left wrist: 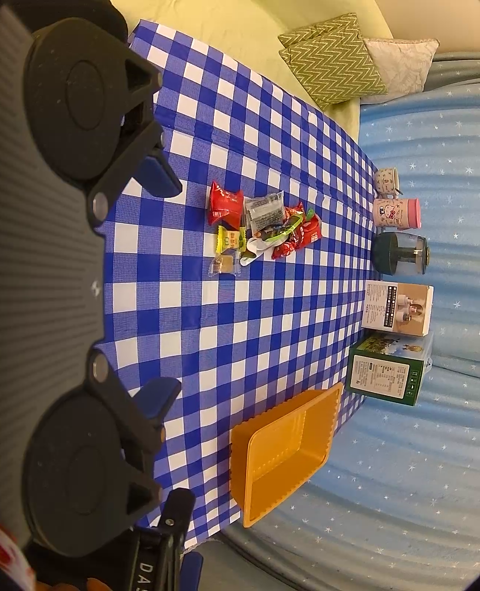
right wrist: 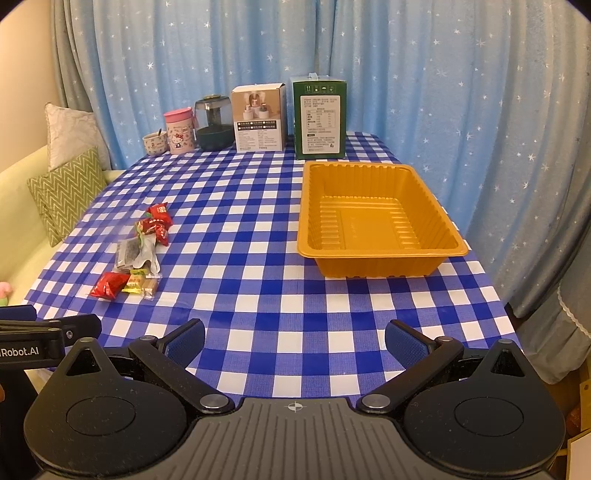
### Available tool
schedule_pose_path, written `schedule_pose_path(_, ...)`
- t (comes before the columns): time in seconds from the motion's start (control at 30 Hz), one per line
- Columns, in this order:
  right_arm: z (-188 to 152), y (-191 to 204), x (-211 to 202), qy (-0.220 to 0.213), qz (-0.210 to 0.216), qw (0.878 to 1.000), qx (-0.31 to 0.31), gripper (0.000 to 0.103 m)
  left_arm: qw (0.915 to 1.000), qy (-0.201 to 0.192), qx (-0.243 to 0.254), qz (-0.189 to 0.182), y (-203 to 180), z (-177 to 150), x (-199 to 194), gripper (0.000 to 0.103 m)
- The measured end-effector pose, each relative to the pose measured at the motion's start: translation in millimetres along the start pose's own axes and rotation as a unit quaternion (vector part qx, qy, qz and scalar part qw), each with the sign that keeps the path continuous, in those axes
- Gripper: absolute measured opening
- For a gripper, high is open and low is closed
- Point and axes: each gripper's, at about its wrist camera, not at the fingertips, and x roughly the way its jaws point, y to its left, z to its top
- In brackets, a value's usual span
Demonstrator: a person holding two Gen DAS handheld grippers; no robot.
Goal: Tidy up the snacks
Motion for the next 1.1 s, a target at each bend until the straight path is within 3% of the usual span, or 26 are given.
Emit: schedule_pose_path(1.1, 1.6, -2.5, -2.6, -0.003, -0.003, 1.000, 0.004, 0.103, 1.0000, 0.000, 0.001, 0.000, -1.4, 0.5, -0.4, 0.103)
